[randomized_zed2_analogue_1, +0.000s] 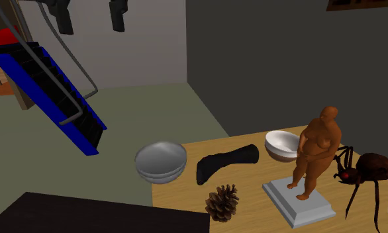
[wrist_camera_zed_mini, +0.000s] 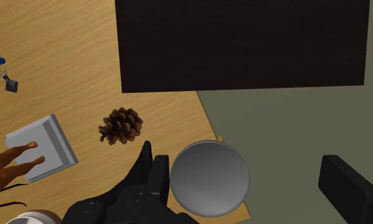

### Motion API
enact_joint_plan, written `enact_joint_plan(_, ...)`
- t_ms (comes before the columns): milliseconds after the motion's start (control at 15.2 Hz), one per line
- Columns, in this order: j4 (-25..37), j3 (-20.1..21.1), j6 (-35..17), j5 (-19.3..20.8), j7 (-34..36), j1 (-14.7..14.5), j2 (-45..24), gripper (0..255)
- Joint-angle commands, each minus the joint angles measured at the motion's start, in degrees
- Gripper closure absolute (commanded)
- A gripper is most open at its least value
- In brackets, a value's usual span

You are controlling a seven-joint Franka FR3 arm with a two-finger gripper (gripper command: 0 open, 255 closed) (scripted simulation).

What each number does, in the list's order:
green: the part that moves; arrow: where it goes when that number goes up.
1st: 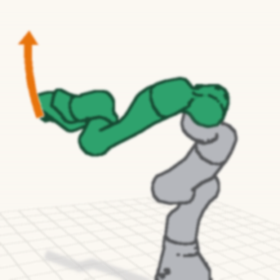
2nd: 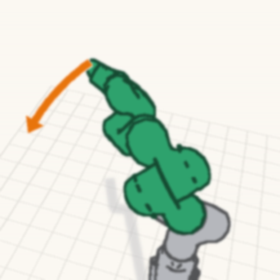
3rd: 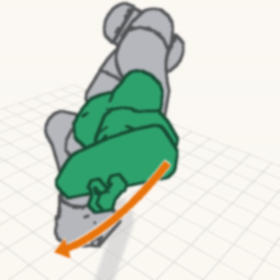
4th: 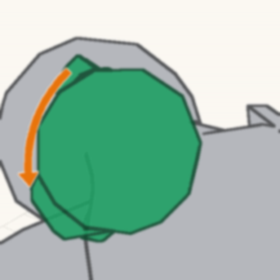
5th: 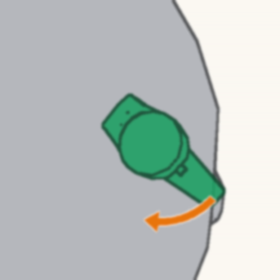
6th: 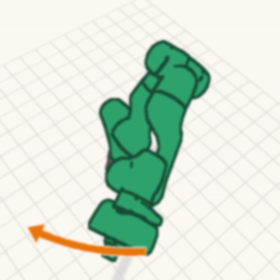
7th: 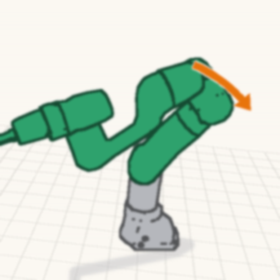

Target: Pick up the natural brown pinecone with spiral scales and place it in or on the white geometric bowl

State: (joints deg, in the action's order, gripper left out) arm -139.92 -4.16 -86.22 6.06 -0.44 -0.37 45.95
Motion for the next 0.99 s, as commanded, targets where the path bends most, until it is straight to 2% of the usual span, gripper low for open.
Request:
enact_joint_plan(0, 0.00, 0.00, 0.00, 0.00, 0.00, 0.00, 0.00, 0)
enact_joint_plan(462, -8.27, -7.74, -13.14, 3.99, -5.16, 2.91, -2.98, 0)
enact_joint_plan(924, -12.61, -16.22, -27.89, 6.85, -10.84, 5.25, -11.67, 0)
